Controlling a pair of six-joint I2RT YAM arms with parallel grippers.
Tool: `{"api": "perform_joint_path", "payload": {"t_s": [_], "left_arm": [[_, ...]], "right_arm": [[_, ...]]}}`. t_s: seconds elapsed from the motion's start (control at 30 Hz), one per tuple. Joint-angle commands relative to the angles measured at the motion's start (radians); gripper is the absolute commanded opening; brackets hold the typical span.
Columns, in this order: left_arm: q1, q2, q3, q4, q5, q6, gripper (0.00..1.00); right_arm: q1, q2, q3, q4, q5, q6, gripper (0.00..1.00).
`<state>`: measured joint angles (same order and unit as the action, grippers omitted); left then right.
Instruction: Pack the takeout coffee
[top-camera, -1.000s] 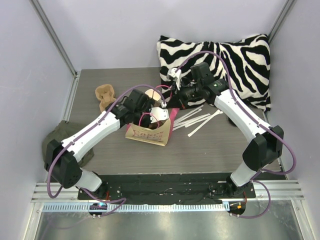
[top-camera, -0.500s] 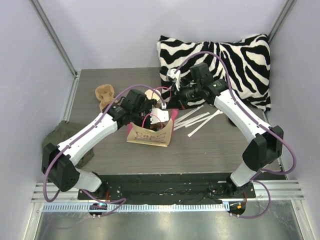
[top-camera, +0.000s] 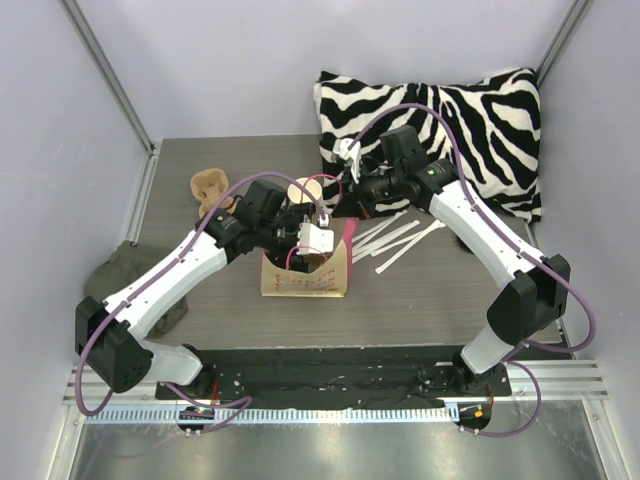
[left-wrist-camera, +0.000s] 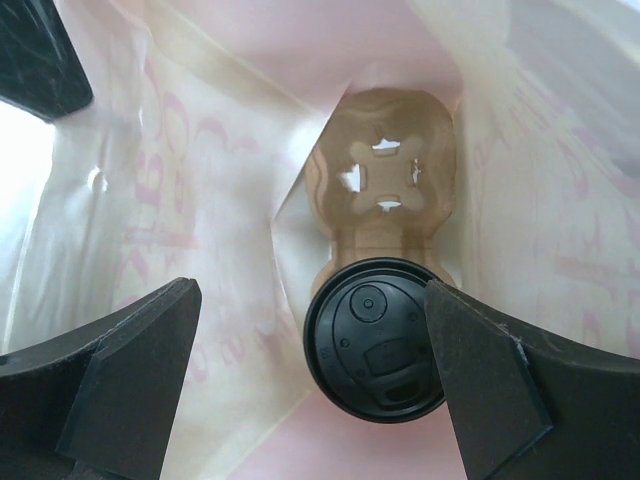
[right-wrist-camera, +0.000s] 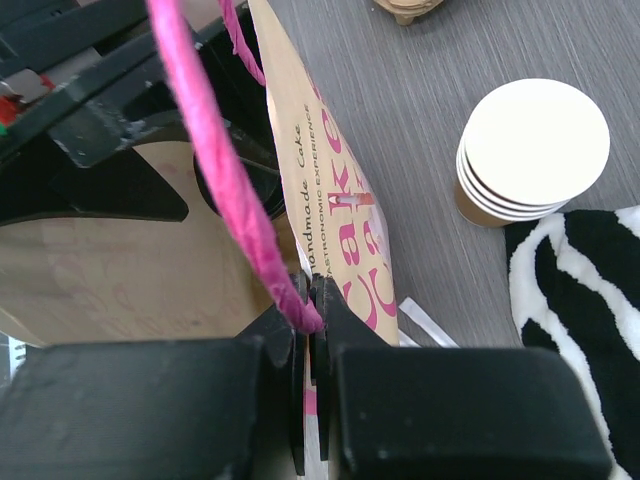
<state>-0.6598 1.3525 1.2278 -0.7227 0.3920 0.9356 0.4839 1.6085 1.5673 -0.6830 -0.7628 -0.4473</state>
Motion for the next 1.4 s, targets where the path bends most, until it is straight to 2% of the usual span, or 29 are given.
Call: {"api": "perform_joint_path", "payload": {"t_s": [0.0, 0.73, 0.83, 0.93, 1.07, 1.13, 1.37], "left_arm": [[-0.006, -0.044, 0.015, -0.003, 0.073, 0.037, 1.0], [-0.004, -0.039, 0.205, -0.055, 0.068, -0.092, 0.97], [-0.004, -0.03, 0.21, -0.076, 0.061, -0.09, 0.92], [-0.004, -0.021, 0.208, -0.092, 0.05, -0.098, 0.81], [0.0, -0.021, 0.213, -0.089, 0.036, -0.136, 0.61], [0.003, -0.021, 0.222, -0.077, 0.039, -0.174, 0.56], [0.006, -0.013, 0.292, -0.06, 0.051, -0.273, 0.54]], "right_arm": [[0.001, -0.028, 0.004, -0.039, 0.066, -0.041, 0.01], [0.018, -0.042, -0.001, -0.027, 0.072, -0.064, 0.01], [0.018, -0.044, -0.004, -0.023, 0.071, -0.064, 0.01], [0.019, -0.047, -0.007, -0.02, 0.068, -0.064, 0.01], [0.019, -0.053, -0.013, -0.018, 0.068, -0.07, 0.01], [0.019, -0.056, -0.019, -0.015, 0.068, -0.074, 0.01], [0.019, -0.064, -0.026, -0.013, 0.069, -0.082, 0.01]]}}
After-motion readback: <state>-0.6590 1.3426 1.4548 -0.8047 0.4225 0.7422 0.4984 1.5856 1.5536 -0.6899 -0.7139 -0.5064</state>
